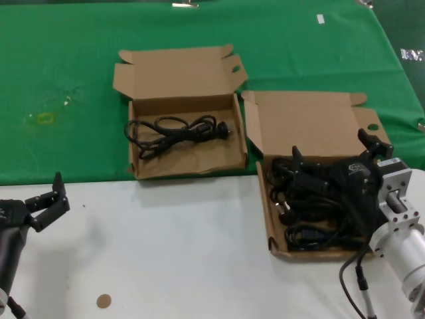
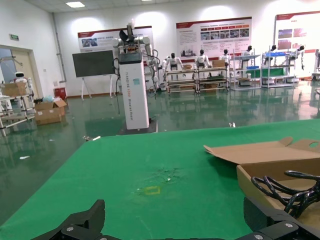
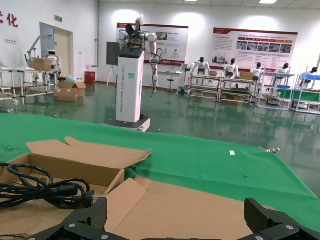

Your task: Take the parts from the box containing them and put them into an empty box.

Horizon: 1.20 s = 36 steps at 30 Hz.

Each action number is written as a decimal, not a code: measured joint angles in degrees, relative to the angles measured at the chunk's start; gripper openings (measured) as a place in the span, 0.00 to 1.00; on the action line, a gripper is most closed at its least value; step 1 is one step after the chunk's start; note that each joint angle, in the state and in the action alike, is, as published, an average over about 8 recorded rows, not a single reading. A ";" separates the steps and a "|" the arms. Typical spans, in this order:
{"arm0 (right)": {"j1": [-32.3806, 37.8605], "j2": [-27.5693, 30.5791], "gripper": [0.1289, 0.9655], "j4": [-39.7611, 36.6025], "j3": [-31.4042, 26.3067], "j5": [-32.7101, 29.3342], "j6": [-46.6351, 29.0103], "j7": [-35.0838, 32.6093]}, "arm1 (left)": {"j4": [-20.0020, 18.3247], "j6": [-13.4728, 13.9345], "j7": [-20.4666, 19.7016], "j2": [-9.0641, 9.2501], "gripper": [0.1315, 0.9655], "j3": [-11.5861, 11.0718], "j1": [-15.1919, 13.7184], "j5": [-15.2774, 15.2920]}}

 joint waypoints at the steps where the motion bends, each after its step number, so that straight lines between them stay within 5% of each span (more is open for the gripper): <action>1: 0.00 0.00 1.00 0.00 0.00 0.00 0.00 0.00 | 0.00 0.00 0.00 0.00 1.00 0.00 0.00 0.00; 36: 0.00 0.00 1.00 0.00 0.00 0.00 0.00 0.00 | 0.00 0.00 0.00 0.00 1.00 0.00 0.00 0.00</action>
